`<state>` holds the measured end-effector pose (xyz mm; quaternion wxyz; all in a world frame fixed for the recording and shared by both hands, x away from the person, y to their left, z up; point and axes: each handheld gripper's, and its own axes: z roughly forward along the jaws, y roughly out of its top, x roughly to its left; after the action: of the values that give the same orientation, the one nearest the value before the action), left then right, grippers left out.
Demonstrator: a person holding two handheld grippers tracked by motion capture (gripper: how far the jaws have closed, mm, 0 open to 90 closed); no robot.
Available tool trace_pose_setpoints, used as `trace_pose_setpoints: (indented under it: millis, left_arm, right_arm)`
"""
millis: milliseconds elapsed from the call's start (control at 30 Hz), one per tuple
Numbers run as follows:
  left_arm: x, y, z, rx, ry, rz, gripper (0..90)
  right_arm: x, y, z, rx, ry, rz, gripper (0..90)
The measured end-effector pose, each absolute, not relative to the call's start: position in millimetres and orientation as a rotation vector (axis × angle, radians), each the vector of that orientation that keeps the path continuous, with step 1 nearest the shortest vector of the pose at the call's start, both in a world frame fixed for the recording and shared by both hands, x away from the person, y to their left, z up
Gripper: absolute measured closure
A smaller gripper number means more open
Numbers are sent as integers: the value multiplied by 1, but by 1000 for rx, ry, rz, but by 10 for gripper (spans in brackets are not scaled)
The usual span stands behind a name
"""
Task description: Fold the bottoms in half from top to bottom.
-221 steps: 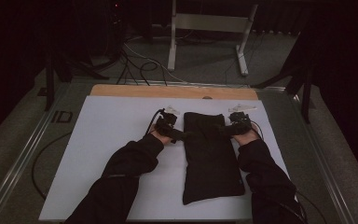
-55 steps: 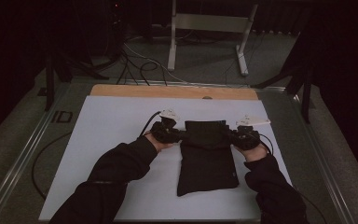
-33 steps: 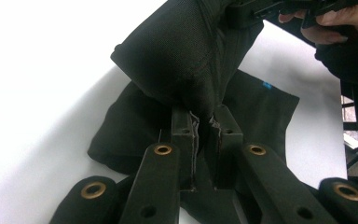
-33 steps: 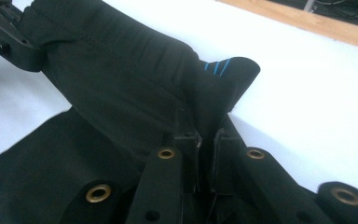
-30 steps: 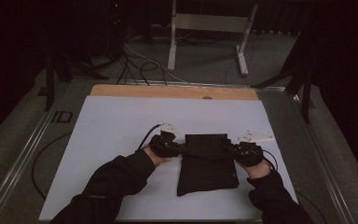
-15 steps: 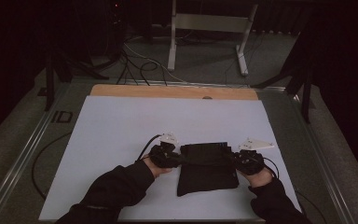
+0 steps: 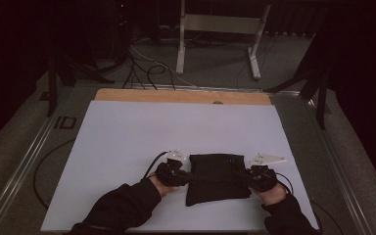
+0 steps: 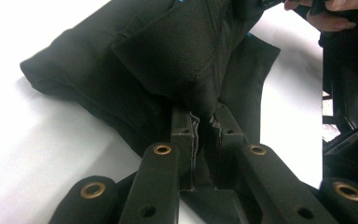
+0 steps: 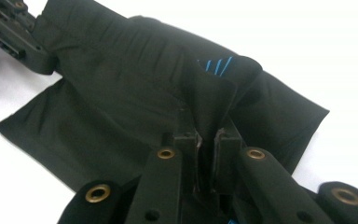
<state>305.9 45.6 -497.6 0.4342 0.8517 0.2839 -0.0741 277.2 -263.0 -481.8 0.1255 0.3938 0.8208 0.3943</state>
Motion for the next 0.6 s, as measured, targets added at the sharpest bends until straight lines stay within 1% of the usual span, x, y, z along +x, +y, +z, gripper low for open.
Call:
trace_pose_setpoints:
  millis: [600]
  left_arm:
    - [298,49,-509,2110,747,-193,815]
  right_arm:
    - [274,-261,-492,1175,2446,1118,836]
